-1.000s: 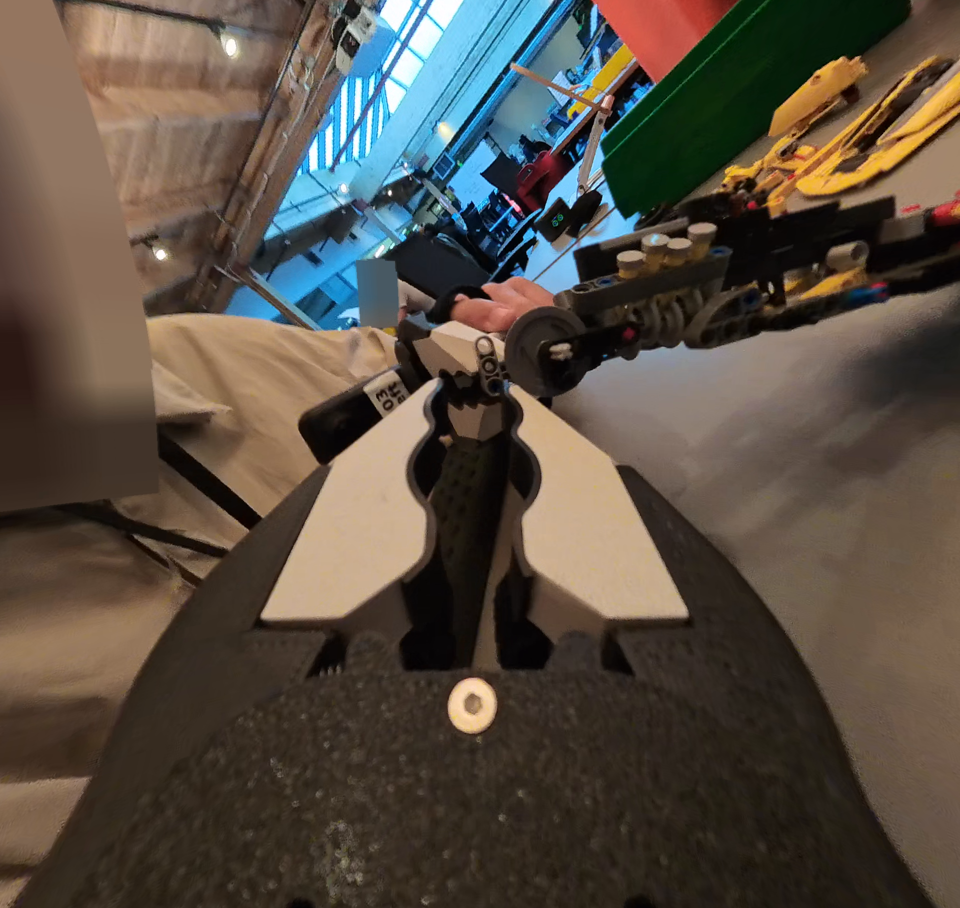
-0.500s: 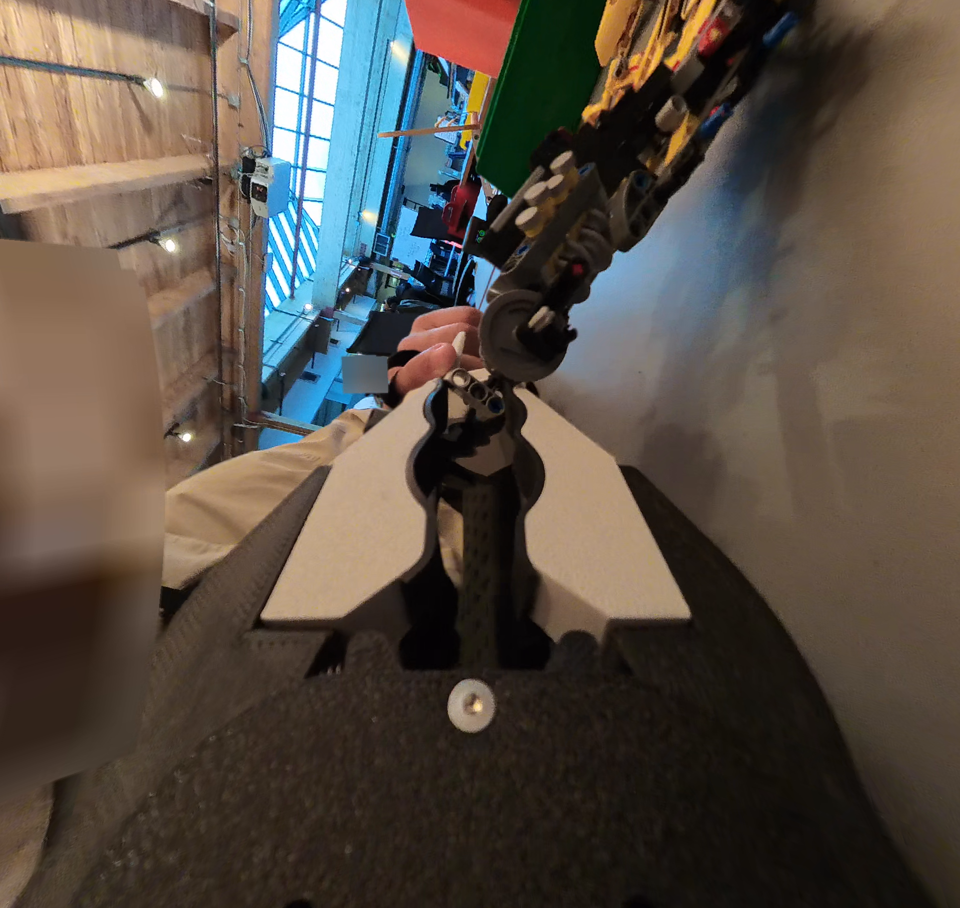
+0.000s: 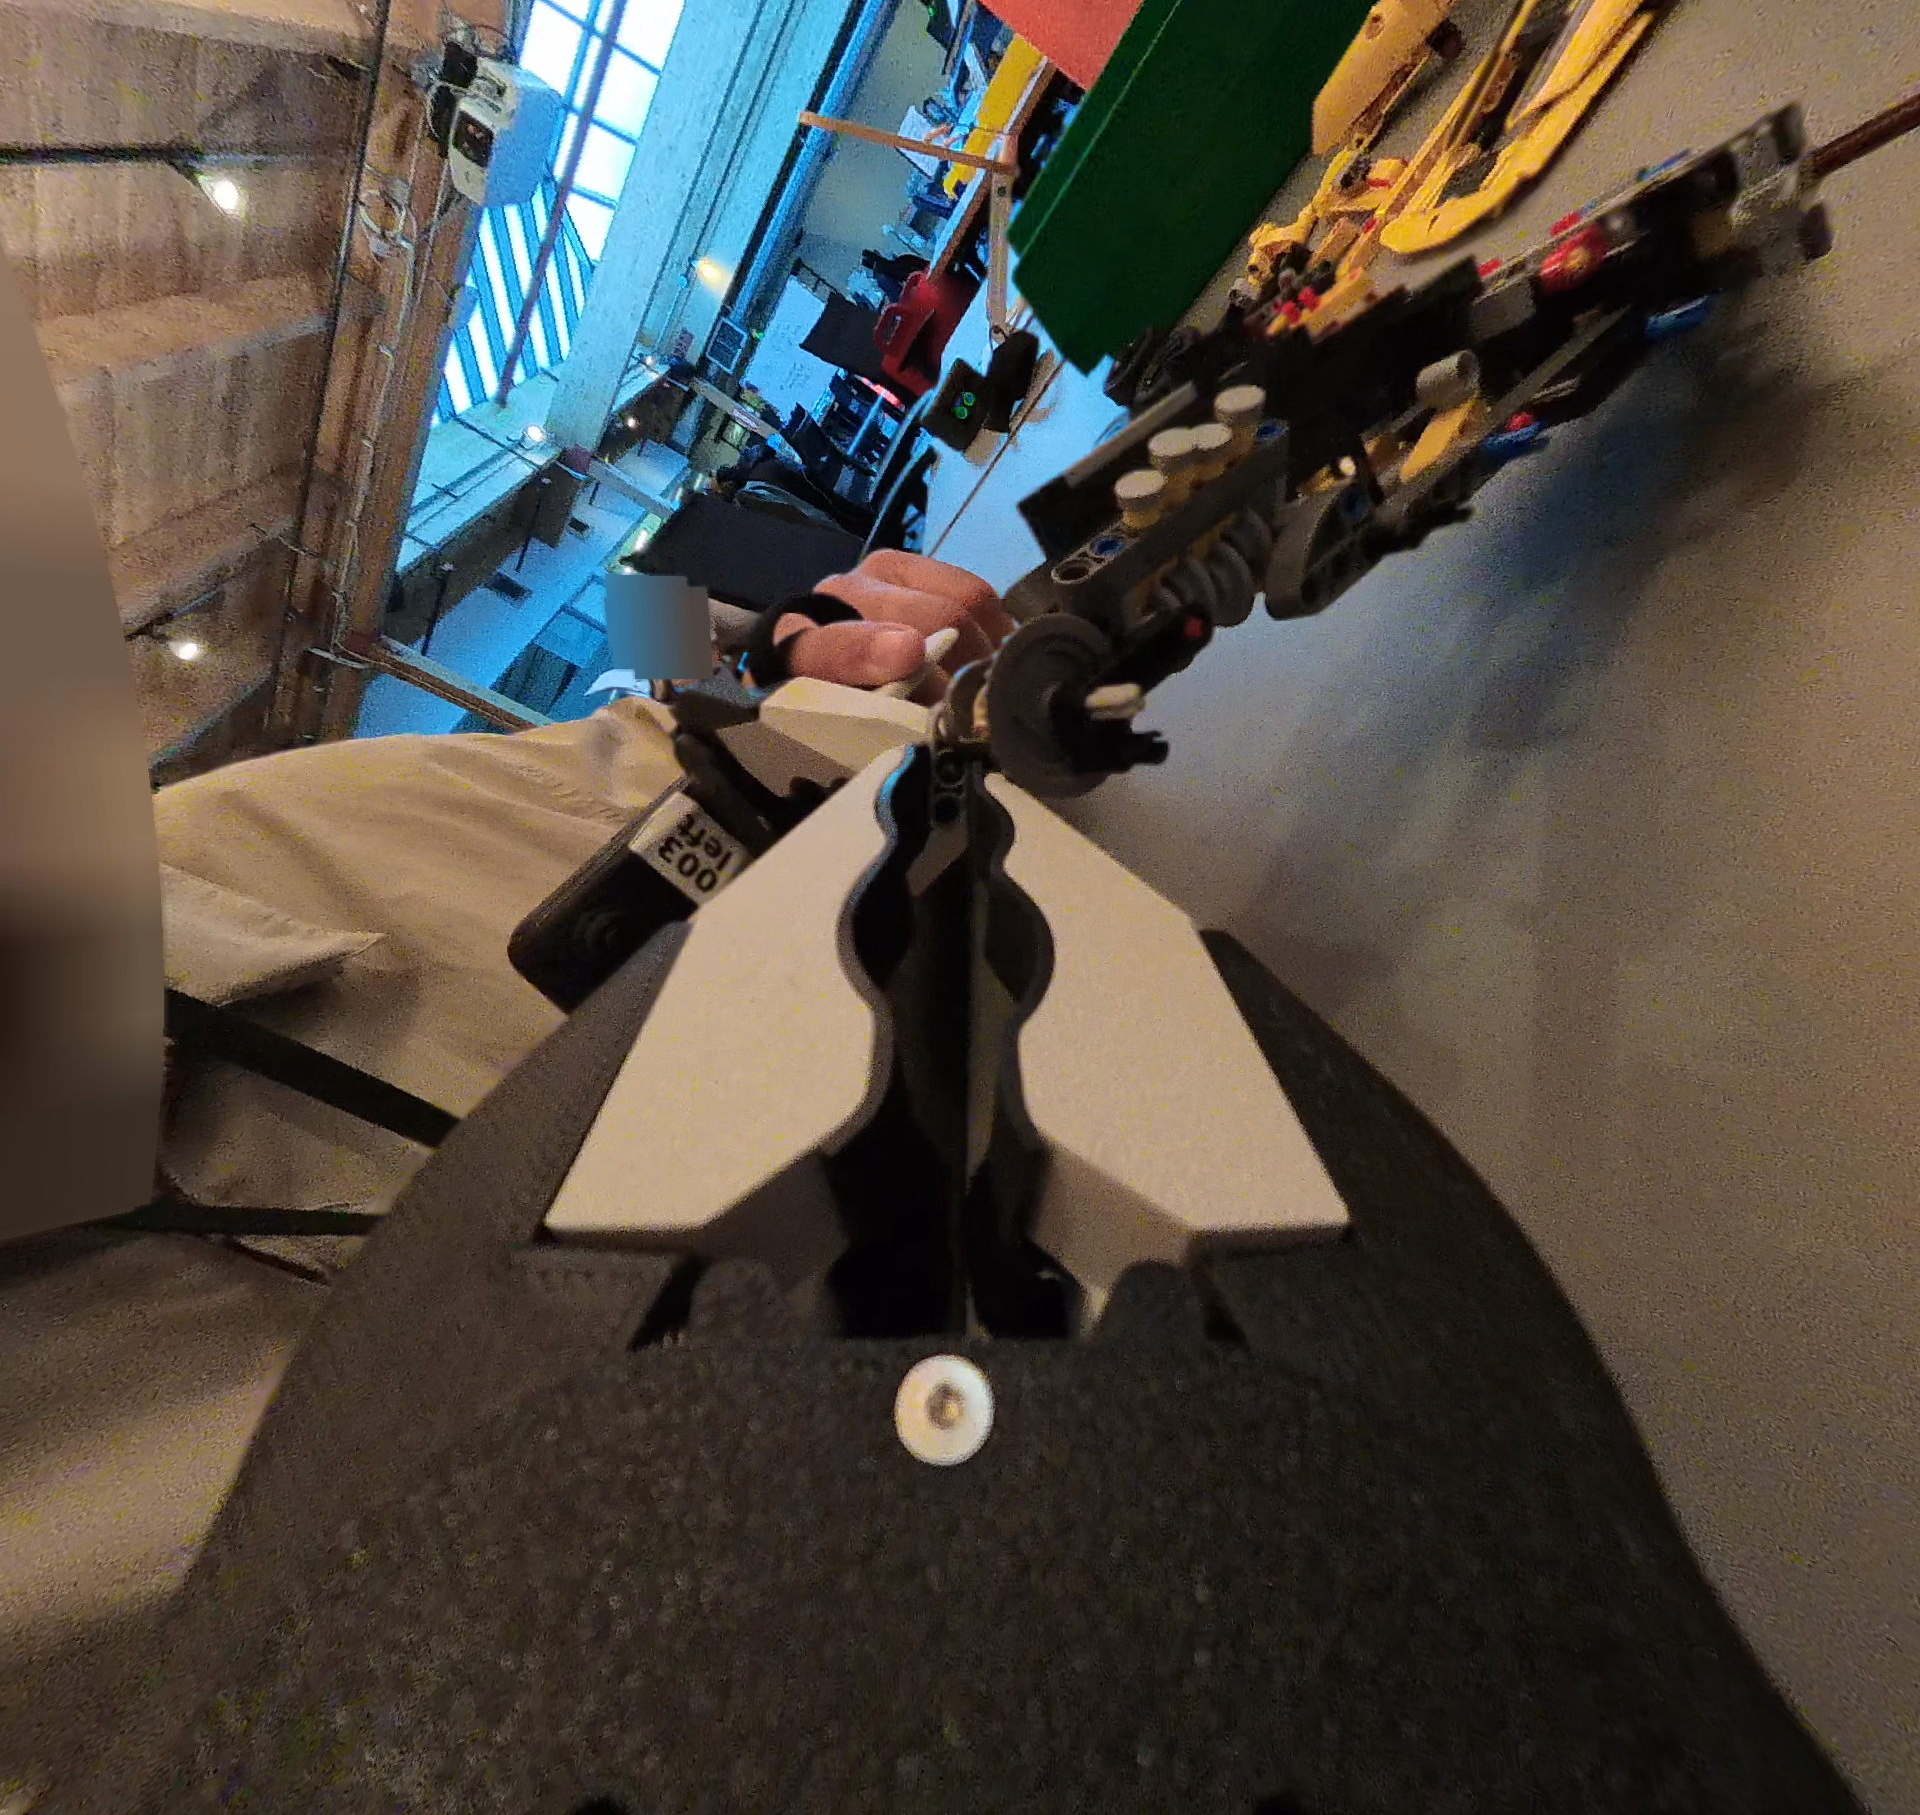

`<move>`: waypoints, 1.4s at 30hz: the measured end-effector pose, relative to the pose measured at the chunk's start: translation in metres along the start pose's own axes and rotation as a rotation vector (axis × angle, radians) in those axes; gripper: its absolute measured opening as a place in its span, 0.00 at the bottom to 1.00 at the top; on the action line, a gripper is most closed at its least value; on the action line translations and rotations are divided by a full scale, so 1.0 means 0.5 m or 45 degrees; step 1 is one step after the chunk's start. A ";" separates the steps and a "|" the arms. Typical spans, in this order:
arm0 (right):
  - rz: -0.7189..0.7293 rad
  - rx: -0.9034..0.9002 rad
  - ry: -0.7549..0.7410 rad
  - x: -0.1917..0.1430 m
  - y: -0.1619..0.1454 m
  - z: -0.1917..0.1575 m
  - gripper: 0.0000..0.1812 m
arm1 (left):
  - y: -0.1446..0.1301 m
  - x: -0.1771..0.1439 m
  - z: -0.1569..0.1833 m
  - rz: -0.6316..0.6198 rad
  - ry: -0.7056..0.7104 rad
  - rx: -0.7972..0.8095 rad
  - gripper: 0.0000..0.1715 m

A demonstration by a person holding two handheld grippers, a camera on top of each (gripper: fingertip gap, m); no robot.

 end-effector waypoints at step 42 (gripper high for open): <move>-0.002 -0.252 -0.085 0.018 -0.006 0.002 0.03 | -0.059 0.016 -0.057 0.140 -0.556 -1.183 0.07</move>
Point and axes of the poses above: each gripper's, where its closed fingertips meet, x out along the fingers, y out of its top, z = x × y across the jaws, the point moved 10 cm from there along -x, back along the fingers, and after that the axes turned 1 degree about -y, right-handed, at the moved point
